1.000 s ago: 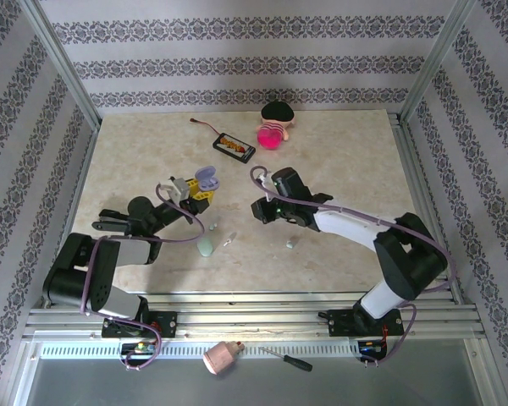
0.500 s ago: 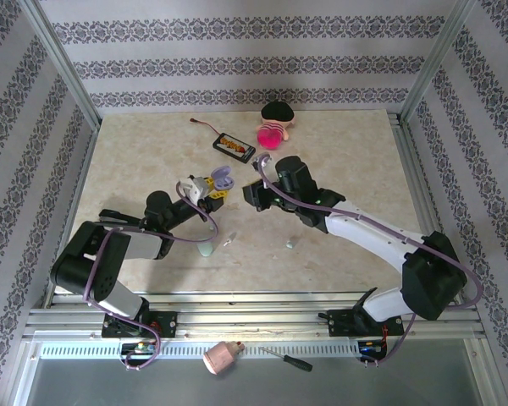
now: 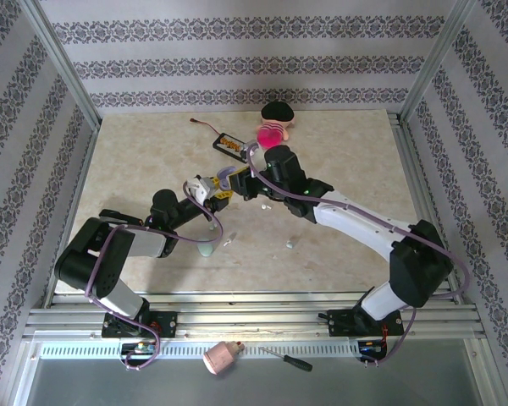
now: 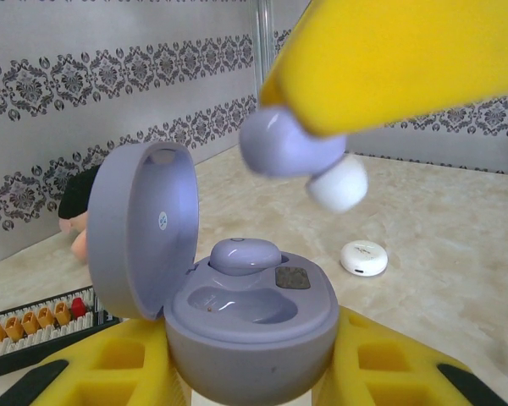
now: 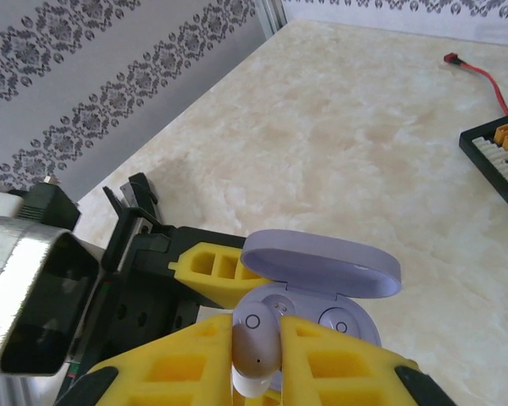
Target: Insert the wireless bluetooth earbuds into the charging case
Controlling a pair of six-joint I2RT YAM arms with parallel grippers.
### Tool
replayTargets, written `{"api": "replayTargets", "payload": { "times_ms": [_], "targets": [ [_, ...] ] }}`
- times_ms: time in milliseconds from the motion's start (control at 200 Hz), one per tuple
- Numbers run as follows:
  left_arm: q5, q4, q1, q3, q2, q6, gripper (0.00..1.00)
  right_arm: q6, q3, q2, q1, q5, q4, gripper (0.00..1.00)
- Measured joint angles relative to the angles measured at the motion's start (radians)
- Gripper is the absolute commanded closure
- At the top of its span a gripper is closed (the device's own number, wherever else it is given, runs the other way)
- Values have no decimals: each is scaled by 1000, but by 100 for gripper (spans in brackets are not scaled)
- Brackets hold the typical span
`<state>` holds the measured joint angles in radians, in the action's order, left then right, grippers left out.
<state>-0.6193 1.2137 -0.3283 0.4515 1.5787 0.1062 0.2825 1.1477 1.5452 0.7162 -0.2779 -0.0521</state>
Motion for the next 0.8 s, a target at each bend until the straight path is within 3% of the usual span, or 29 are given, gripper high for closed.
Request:
{"api": "replayTargets", "payload": {
  "times_ms": [799],
  "targets": [
    [42, -50, -13, 1, -15, 21, 88, 9, 22, 100, 2, -26, -50, 83]
  ]
}}
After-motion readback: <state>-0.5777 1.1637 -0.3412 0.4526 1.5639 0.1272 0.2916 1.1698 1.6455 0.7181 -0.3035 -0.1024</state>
